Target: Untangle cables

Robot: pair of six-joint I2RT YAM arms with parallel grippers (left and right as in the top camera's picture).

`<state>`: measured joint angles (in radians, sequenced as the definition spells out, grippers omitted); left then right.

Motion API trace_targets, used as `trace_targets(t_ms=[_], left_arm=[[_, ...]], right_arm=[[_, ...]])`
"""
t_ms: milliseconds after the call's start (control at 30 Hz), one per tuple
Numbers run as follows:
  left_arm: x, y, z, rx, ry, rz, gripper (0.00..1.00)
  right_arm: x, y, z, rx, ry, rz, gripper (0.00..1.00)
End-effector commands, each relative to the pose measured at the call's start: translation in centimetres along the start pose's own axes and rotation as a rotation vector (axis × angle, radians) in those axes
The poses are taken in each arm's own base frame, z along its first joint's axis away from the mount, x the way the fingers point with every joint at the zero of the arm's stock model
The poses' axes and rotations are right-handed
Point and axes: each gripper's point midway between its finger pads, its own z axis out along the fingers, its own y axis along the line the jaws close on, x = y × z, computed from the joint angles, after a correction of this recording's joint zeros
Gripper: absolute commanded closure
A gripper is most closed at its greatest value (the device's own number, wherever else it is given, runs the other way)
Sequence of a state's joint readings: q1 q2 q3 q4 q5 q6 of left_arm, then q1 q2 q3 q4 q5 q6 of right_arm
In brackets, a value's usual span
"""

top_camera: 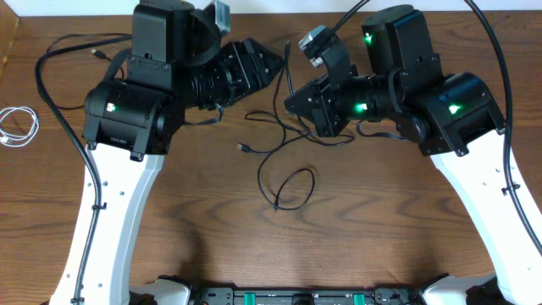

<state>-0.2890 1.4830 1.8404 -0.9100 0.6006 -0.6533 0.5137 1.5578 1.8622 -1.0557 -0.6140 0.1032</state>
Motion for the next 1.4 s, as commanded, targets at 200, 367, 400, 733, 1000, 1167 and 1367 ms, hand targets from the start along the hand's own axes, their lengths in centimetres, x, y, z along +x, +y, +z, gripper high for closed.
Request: trace_targets(t_ms=[200, 367, 400, 733, 1000, 1167, 1367], left_arm=[[0.2, -1.0, 0.5, 0.064, 0.038, 0.021, 0.39], [0.6, -1.1, 0.8, 0.082, 0.067, 0.015, 0.5], [0.5, -1.1, 0.9, 0.081, 0.067, 0.014, 0.54], [0.3, -0.7, 1.1, 0.064, 0.057, 0.015, 0.92], [0.2, 1.8, 1.1, -0.065, 0.029, -0.014, 0.93], [0.1, 4.7, 0.7, -0.209, -0.007, -0.049, 0.93], [0.3, 10.7, -1.9, -0.499, -0.05, -0.14, 0.93]], right_arm=[[0.3, 1.0, 0.8, -0.022, 0.016, -0.027, 0.99], [0.2, 1.4, 0.9, -0.029, 0.014, -0.036, 0.99], [0.2, 1.4, 0.9, -0.029, 0.015, -0.035, 0.99], [0.4, 1.4, 0.9, -0.028, 0.02, -0.031, 0.99], [1.0, -1.2, 0.7, 0.121, 0.039, 0.014, 0.53], [2.0, -4.6, -0.3, 0.298, 0.059, 0.112, 0.01], [3.6, -7.3, -1.7, 0.436, 0.109, 0.155, 0.01]])
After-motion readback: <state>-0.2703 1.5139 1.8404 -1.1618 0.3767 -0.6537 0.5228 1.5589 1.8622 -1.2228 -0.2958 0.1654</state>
